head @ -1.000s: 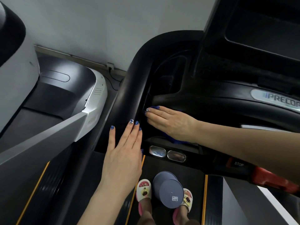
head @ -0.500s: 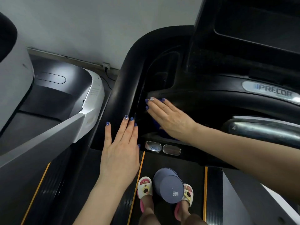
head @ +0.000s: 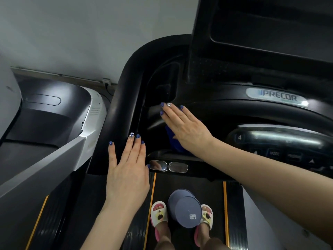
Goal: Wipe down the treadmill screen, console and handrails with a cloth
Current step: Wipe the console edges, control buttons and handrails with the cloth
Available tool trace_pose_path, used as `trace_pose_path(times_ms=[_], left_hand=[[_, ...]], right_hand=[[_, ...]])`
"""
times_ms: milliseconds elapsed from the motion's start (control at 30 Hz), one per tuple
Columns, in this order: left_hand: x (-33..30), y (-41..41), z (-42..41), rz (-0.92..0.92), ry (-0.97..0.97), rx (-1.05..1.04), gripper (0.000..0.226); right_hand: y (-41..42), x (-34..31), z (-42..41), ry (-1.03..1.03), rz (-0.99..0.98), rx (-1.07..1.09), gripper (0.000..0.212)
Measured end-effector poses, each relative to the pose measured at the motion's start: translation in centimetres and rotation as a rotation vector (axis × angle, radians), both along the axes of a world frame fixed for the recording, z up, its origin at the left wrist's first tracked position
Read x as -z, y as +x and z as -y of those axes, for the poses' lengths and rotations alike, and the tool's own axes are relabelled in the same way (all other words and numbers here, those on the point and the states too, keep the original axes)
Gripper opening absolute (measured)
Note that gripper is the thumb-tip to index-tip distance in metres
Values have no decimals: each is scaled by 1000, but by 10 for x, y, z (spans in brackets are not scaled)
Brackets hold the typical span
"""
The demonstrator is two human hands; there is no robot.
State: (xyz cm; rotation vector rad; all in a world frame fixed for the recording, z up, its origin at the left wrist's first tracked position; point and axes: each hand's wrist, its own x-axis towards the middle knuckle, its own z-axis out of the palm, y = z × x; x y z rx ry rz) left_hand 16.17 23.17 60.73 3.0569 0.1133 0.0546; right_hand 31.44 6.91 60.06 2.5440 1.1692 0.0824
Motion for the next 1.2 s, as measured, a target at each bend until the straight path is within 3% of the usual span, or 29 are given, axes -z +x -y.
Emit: trace_pose_path(times_ms=[167,333,467,567,700,867,967,1100,1200], left_hand=[[1,2,11,30,-11,51,51],[8,-3,21,-6,-35,81,68],[16,-9,27,-10,-67,107,68],[20,-11,33,-5,-79,124,61],[25,-15,39,-32,-104,117,59],[26,-23,39,-44,-139,100,60],[26,-28,39,-46,-125,94,57],[27,-32,37,-63,-97,104,67],[25,-34,34,-53,-52,108,58]], right_hand=[[1,-17,16,39,-74,210,75],[-2,-36,21,10,-129,295,72],[-9,-50,36,5,-149,341,59],[-12,-57,46,148,-181,293,62],[-30,-64,63,400,-217,252,83],[-74,-67,80,525,-157,226,73],[-99,-48,80,492,-228,211,75],[-120,-20,80,450,-282,189,50],[-126,-5,80,336,-226,207,62]])
